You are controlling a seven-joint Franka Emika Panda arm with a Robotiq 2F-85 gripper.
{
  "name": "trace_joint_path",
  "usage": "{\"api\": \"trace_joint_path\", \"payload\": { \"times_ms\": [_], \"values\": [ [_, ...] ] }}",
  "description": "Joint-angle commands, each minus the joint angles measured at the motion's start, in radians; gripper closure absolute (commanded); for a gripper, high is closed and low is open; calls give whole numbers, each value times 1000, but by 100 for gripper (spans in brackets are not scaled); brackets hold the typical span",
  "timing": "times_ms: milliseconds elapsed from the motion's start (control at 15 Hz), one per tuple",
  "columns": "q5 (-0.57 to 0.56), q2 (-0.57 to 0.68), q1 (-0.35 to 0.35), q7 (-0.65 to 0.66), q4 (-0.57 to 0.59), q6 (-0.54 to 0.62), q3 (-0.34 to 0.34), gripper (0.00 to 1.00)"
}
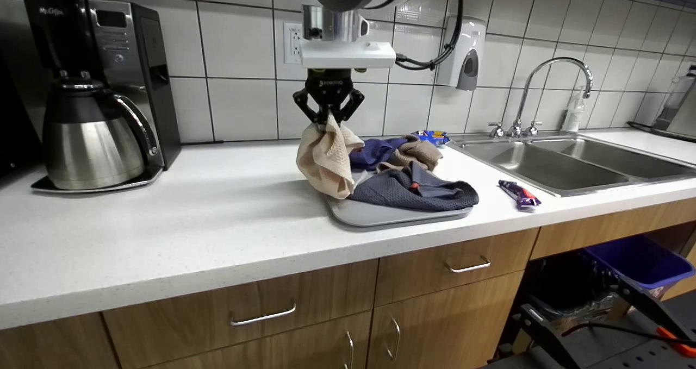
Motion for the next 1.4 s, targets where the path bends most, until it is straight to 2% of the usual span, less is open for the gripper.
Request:
{"api": "trace_joint_path", "payload": {
  "times_ms": [0, 733, 1333],
  "values": [
    [-5, -42, 11, -43, -2, -21, 26, 99],
    [2, -16, 59, -132, 76, -19, 88, 99],
    [19, 81, 102, -219, 180, -12, 124, 99]
  ]
}}
